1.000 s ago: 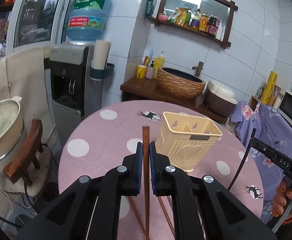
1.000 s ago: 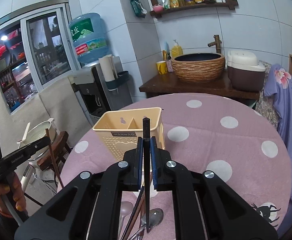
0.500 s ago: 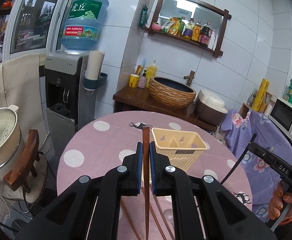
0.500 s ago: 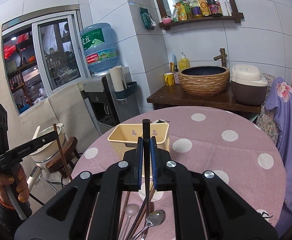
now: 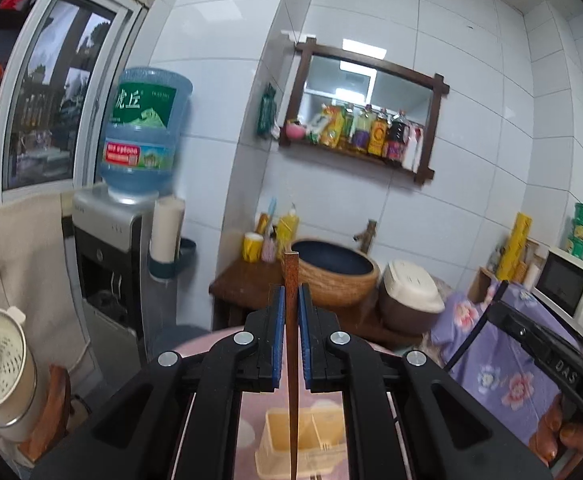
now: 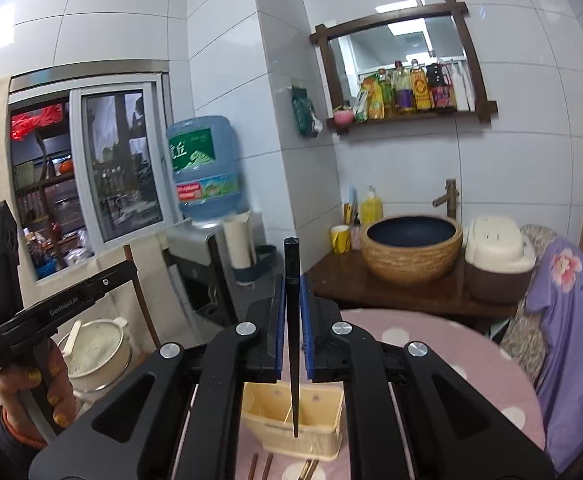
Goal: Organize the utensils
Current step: 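Lift both chopsticks and lower them into the cream utensil holder, then open both tools to release the chopsticks into the holder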
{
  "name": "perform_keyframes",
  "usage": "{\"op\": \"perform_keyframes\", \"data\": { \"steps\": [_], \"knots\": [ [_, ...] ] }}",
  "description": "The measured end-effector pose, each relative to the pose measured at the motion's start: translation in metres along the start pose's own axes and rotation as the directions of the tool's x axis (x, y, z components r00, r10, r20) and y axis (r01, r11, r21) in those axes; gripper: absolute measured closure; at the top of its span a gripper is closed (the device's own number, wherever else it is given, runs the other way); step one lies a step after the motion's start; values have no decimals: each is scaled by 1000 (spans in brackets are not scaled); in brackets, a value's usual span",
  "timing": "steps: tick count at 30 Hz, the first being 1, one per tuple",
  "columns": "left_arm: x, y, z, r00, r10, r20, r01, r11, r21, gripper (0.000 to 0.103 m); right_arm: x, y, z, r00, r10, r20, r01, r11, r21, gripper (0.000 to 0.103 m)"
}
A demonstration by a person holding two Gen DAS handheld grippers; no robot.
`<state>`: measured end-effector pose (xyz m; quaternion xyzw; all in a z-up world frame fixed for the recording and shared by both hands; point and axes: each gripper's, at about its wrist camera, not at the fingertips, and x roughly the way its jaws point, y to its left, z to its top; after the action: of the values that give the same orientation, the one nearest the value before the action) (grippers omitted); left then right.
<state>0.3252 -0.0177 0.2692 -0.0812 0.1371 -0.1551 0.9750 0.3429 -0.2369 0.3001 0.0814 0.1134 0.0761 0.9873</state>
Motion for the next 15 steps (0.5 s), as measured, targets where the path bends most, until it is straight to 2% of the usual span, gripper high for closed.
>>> {"op": "perform_keyframes", "data": {
  "steps": [3,7,10,15],
  "knots": [
    [27,-9,-2,999,34,3,-34,999,5,95,24,3,-3,999,-35,-6,35,999,-8,95],
    [60,-12,-32,996,87,-9,-87,996,6,95,57,-3,-35,996,-48,-79,49,999,13,95],
    [71,-7,-48,994,110,-13,-110,994,-14,95,72,-6,-59,992,-59,-114,60,998,6,95],
    [83,-2,-80,992,98,-80,-99,995,-12,95,85,-14,-89,983,-56,-172,59,998,12,95]
  ]
}}
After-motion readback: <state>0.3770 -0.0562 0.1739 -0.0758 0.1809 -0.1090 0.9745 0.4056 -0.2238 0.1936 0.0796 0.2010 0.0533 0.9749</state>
